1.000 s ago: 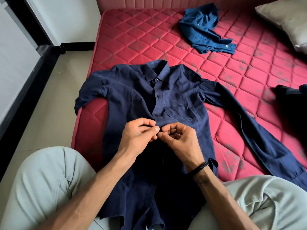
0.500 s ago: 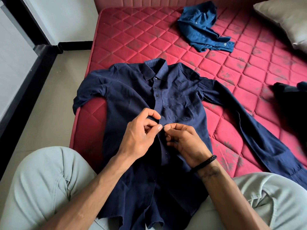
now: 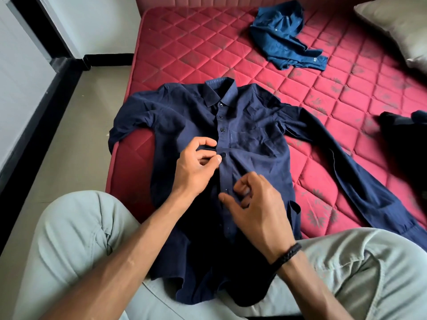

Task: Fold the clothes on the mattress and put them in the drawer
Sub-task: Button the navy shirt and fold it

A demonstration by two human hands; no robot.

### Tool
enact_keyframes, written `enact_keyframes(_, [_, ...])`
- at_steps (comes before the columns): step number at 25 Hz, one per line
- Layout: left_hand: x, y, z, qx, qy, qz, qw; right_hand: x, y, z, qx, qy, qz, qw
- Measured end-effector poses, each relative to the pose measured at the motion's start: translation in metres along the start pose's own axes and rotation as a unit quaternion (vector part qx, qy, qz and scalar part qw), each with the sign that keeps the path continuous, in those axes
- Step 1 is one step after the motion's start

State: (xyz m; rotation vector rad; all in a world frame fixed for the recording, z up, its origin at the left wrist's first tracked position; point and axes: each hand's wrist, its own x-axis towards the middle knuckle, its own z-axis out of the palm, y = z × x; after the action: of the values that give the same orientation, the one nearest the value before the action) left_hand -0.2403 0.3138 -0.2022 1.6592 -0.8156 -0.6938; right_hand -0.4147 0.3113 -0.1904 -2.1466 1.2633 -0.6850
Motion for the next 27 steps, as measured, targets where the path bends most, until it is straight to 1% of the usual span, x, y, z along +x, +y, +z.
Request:
enact_keyframes(2, [0.003,-0.005,-0.002,-0.012,0.005,-0.019,1.000,-0.011,0.011,0.009,-0.053,-0.037,0.043,0.997])
enact_keyframes(4, [0.004,-0.008,-0.001,0.004,0.001,-0.028,1.000,-0.012,0.025,0.017,-0.105,-0.086,0.062,0.989])
enact_keyframes(6, [0.004,-0.011,0.000,0.053,-0.016,-0.019,0.998,-0.007,0.030,0.024,-0.139,-0.120,0.057,0.981])
enact_keyframes(8, [0.003,-0.011,0.000,0.118,-0.039,0.006,0.992,-0.001,0.030,0.030,-0.153,-0.128,0.055,0.978])
enact_keyframes(9, [0.002,-0.010,0.000,0.149,-0.042,0.023,0.988,0.001,0.030,0.032,-0.152,-0.125,0.058,0.979])
enact_keyframes(11, [-0.001,-0.006,-0.004,0.211,-0.026,0.075,0.974,0.003,0.031,0.034,-0.143,-0.107,0.062,0.982])
enact_keyframes(13, [-0.008,-0.001,-0.010,0.260,-0.028,0.121,0.958,0.001,0.031,0.037,-0.143,-0.080,0.043,0.986])
enact_keyframes(14, [-0.015,-0.001,-0.012,0.271,-0.053,0.122,0.953,-0.001,0.031,0.040,-0.150,-0.069,0.030,0.986])
enact_keyframes(15, [-0.023,-0.001,-0.013,0.282,-0.092,0.104,0.949,-0.002,0.029,0.042,-0.158,-0.062,0.020,0.985])
enact_keyframes(17, [-0.040,-0.008,-0.014,0.330,-0.165,0.059,0.928,0.000,0.025,0.048,-0.175,-0.059,0.021,0.983])
enact_keyframes(18, [-0.044,-0.012,-0.013,0.355,-0.181,0.045,0.916,0.002,0.023,0.050,-0.181,-0.060,0.028,0.981])
enact_keyframes(19, [-0.044,-0.014,-0.012,0.368,-0.180,0.041,0.912,0.004,0.022,0.051,-0.187,-0.059,0.035,0.980])
enact_keyframes(21, [-0.037,-0.017,-0.009,0.367,-0.153,0.040,0.917,0.004,0.020,0.051,-0.193,-0.052,0.033,0.979])
enact_keyframes(23, [-0.033,-0.017,-0.006,0.373,-0.143,0.035,0.916,0.006,0.022,0.050,-0.170,-0.047,0.028,0.984])
enact_keyframes(25, [-0.033,-0.019,-0.003,0.379,-0.142,0.038,0.914,0.010,0.026,0.047,-0.112,-0.038,0.035,0.992])
enact_keyframes(27, [-0.035,-0.017,-0.003,0.391,-0.127,0.043,0.911,0.014,0.027,0.045,-0.033,-0.023,0.066,0.997])
